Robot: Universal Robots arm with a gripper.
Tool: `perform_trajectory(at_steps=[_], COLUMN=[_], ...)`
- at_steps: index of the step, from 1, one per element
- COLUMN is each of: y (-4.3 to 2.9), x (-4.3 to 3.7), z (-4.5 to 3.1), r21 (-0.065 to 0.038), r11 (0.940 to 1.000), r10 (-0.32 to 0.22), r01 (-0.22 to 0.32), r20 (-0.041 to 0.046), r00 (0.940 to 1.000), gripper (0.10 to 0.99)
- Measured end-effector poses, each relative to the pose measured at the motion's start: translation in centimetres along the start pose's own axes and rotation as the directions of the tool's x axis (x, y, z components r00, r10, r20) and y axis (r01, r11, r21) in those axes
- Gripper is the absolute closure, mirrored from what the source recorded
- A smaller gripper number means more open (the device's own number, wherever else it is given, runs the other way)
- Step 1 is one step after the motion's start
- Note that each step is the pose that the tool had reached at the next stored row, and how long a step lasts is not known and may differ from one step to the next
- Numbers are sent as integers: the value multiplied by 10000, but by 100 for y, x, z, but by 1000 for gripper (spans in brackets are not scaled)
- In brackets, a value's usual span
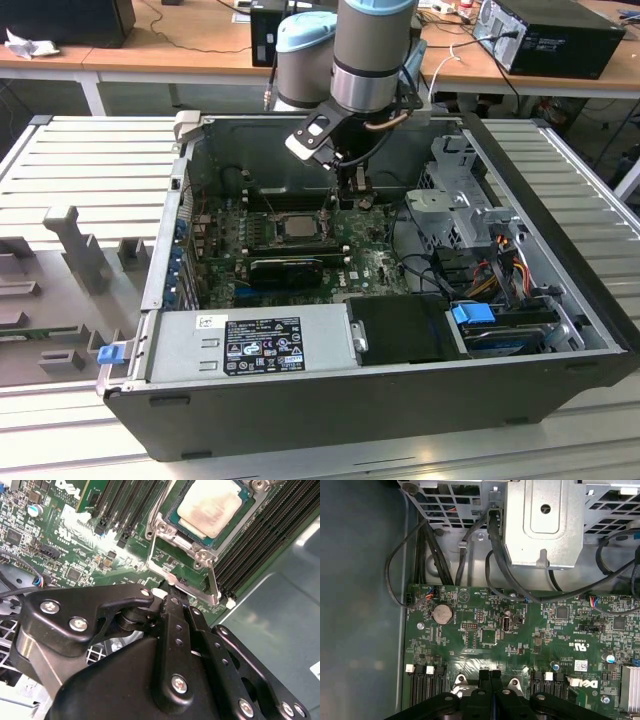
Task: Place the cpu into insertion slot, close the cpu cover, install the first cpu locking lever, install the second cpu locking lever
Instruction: 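Close the cpu cover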
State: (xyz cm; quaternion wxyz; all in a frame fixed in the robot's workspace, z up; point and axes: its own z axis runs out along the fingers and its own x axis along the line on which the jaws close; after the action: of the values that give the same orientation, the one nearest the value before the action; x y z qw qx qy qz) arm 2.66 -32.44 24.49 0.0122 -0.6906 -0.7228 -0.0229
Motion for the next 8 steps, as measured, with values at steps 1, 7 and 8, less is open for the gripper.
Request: perform_trajectory(at_steps=[1, 7, 8], y=[-5, -69, -76], x=[0, 3, 3], z=[0, -1, -1], r21=[0, 0, 0], r11=[10000, 10000, 10000], r10=[0, 0, 0], r01=[0, 0, 0], r20=[0, 1, 0], r00=[10000, 10000, 10000], gripper=[980, 980, 980])
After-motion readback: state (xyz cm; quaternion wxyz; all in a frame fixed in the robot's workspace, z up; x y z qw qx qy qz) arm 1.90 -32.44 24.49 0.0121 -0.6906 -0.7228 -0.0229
